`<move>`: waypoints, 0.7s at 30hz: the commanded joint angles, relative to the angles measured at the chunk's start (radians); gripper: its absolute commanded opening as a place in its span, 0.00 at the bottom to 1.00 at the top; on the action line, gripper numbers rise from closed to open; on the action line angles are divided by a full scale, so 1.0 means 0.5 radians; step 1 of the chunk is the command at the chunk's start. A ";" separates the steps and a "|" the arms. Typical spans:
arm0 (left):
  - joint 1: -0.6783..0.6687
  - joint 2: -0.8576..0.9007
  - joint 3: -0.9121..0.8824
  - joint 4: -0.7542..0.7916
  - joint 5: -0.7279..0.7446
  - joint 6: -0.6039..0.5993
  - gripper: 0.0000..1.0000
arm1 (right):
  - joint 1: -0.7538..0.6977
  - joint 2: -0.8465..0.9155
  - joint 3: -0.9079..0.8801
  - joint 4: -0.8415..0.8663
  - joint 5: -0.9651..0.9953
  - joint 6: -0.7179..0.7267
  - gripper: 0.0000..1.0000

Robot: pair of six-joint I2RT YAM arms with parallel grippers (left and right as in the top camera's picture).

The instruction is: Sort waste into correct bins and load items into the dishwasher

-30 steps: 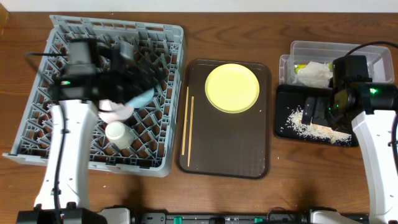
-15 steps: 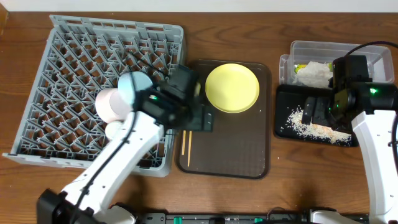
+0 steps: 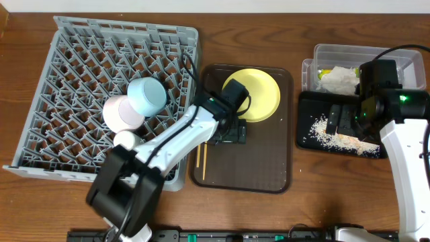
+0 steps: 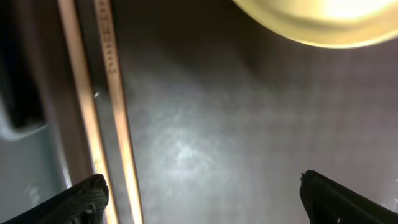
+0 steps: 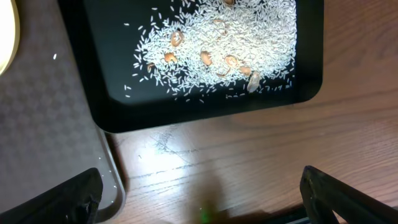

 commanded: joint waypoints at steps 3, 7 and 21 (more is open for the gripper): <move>-0.001 0.154 -0.018 0.017 -0.216 -0.032 0.98 | -0.024 -0.006 0.003 -0.011 -0.002 0.024 0.99; 0.003 0.217 -0.018 0.021 -0.234 -0.033 0.98 | -0.024 -0.006 0.003 -0.015 -0.002 0.023 0.99; -0.002 0.255 -0.037 0.049 -0.167 -0.033 0.98 | -0.024 -0.006 0.003 -0.024 -0.002 0.024 0.99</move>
